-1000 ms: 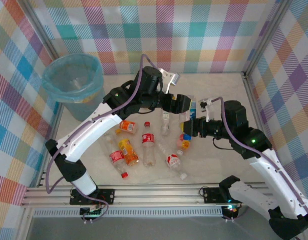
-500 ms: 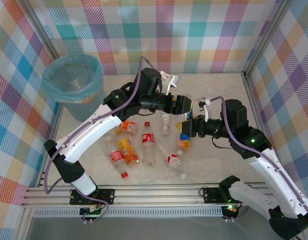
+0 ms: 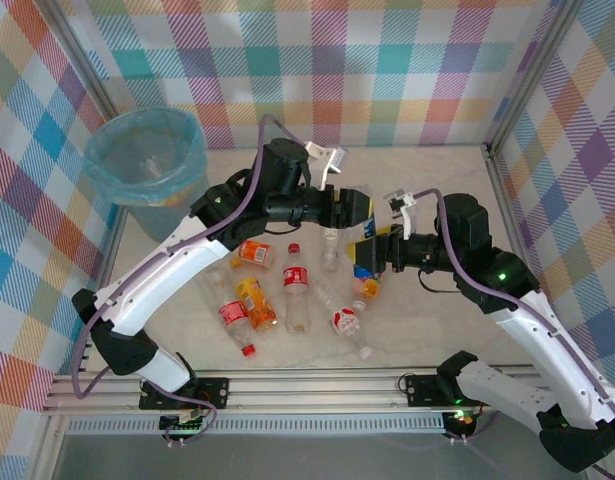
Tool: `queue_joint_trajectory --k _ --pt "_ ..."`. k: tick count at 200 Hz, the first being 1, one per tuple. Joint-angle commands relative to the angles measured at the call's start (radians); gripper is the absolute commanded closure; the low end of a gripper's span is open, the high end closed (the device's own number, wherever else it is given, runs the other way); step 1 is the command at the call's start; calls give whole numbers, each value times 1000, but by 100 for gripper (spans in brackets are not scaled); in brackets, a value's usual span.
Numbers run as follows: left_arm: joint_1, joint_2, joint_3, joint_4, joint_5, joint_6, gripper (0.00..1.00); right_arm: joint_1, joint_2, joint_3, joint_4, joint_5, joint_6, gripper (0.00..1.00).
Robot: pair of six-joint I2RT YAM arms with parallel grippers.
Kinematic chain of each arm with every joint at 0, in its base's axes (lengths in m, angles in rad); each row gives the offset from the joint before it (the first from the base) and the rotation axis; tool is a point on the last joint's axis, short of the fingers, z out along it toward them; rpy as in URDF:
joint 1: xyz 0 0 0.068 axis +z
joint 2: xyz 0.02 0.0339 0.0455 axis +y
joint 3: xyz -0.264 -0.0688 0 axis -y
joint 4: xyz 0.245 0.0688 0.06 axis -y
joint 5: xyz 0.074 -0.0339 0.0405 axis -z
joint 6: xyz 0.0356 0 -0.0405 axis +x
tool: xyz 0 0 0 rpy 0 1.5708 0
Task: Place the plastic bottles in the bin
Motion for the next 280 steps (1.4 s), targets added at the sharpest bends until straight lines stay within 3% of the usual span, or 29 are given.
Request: queue_joint_trajectory --k 1,50,102,139,186,239,280 --pt "30 -78 -43 35 -76 -36 40 20 22 73 61 33 -27 25" --pt "186 -188 -96 60 -146 -62 41 55 150 208 106 92 -47 24" --pt "437 -228 2 -48 -196 53 41 165 383 437 151 144 -109 25" --pt "585 -167 154 -129 -254 191 41 216 564 581 226 154 -101 27" --pt "805 -75 279 -121 -275 265 41 268 810 816 253 150 -95 28" --pt "1033 31 314 -75 -277 311 41 330 1116 1180 165 106 -101 28" --pt "1134 103 279 -25 -283 384 42 358 1256 1306 161 86 -91 29"
